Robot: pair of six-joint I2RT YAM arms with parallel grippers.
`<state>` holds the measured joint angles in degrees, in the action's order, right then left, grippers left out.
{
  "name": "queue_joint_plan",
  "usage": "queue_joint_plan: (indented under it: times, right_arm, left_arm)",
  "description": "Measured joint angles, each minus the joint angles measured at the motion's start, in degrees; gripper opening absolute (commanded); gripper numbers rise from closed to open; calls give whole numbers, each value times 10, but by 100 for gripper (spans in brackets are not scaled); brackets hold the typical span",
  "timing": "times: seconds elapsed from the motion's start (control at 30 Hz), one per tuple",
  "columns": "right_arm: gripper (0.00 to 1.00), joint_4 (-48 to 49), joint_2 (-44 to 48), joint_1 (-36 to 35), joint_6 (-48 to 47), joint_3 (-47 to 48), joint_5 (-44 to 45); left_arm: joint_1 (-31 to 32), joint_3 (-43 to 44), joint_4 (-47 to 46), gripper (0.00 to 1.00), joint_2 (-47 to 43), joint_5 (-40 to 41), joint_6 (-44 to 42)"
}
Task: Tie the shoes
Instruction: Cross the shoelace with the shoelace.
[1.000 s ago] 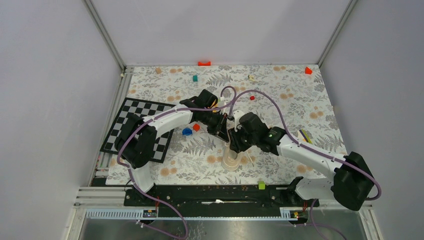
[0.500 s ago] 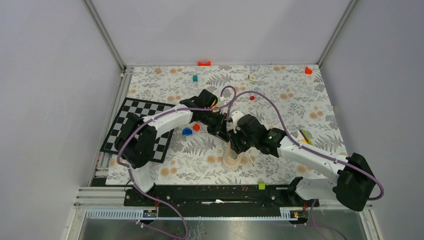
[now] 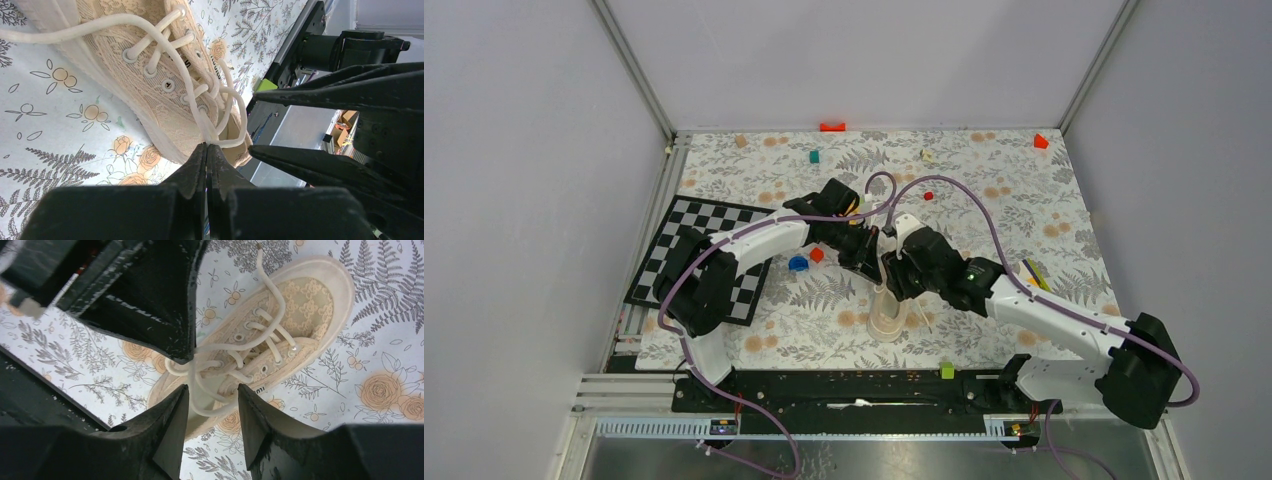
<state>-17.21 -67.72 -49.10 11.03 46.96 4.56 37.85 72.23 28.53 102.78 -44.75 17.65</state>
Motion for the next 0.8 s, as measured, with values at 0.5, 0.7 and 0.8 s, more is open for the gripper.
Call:
queue_joint_plan:
  times: [0.5,0.7,0.8]
  right_arm:
    - [46,9,-26,5,12,-14,19]
    - [45,16,-30,6,10,-24,-7]
    - [45,17,-30,6,7,-26,-15]
  left_arm:
    - [0,0,0,0,0,0,0]
    - [0,0,0,0,0,0,0]
    - [0,0,0,0,0,0,0]
